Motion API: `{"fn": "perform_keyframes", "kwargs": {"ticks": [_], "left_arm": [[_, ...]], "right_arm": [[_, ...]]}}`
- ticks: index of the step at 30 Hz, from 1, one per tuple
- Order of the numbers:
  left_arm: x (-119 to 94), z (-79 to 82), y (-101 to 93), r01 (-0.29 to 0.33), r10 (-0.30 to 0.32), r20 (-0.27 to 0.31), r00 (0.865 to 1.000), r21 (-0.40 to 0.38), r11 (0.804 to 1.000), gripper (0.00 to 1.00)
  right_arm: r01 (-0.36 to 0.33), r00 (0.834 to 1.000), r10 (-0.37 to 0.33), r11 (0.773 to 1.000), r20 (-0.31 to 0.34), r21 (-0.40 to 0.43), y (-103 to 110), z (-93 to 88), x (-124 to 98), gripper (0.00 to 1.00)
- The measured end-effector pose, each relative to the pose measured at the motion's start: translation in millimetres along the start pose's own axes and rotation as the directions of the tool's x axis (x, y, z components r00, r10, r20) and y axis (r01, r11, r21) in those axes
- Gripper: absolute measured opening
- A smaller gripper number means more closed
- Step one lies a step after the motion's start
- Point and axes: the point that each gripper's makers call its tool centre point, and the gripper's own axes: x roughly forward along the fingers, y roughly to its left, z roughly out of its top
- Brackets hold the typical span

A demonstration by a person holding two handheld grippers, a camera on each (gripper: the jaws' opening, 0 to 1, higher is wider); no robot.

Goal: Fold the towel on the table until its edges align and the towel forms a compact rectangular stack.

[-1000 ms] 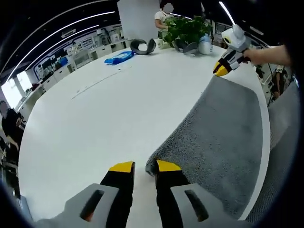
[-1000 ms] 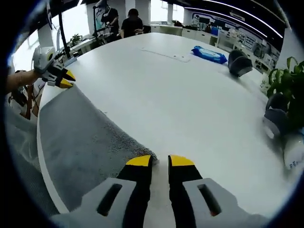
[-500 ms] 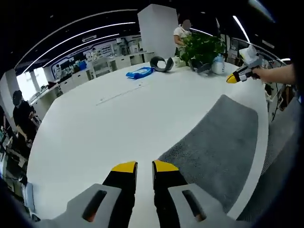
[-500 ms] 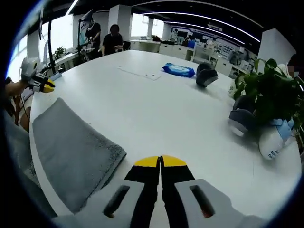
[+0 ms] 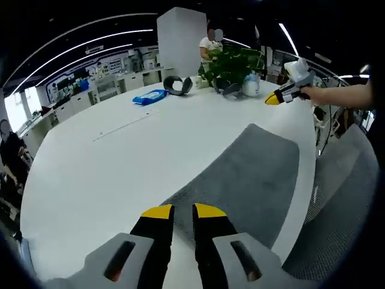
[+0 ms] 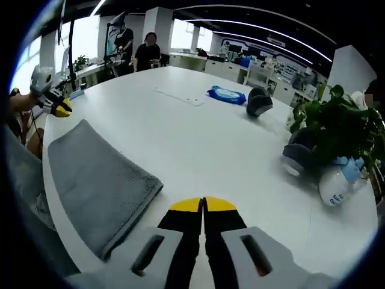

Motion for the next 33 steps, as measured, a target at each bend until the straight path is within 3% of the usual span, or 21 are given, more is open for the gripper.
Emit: {"fn": "perform_keyframes", "kwargs": {"ticks": [3,9,16,21,25,30,32,33], "left_arm": [[12.3,11.8,-30.8,0.06,-0.061,0.012,0.998,0.08,0.995,0.13],[32.4,7.5,-81.8,0.18,-0.172,-0.058,0.983,0.201,0.963,0.13],[48.1,14.0,-129.6,0.276,-0.266,-0.075,0.961,0.232,0.933,0.13],[61.4,12.3,-164.6,0.334,-0.319,-0.103,0.942,0.236,0.912,0.13],[71.6,5.7,-187.0,0.363,-0.34,-0.132,0.931,0.245,0.899,0.13],[79.1,-8.1,-202.7,0.384,-0.355,-0.161,0.921,0.217,0.897,0.13],[80.4,-14.3,-203.2,0.379,-0.35,-0.162,0.923,0.204,0.903,0.13],[79.7,-13.5,-201.9,0.374,-0.348,-0.149,0.926,0.21,0.903,0.13]], "right_arm": [[-0.047,0.999,0.047,0.998,-0.009,-0.031,20.1,0.5,1.6,0.0],[-0.108,0.994,0.107,0.99,-0.014,-0.095,53.4,3.9,6.3,0.0],[-0.2,0.979,0.192,0.969,-0.065,-0.143,82.5,0.0,19.2,0.0],[-0.323,0.941,0.3,0.935,-0.158,-0.146,111.1,-10.4,32.1,0.0],[-0.385,0.914,0.341,0.9,-0.221,-0.205,132.1,-17.1,40.7,0.0],[-0.488,0.862,0.402,0.822,-0.309,-0.293,163.6,-26.7,51.1,0.0],[-0.503,0.853,0.405,0.805,-0.329,-0.314,169.2,-30.2,55.3,0.0],[-0.491,0.86,0.391,0.81,-0.328,-0.321,168.7,-30.4,59.1,0.0]]}}
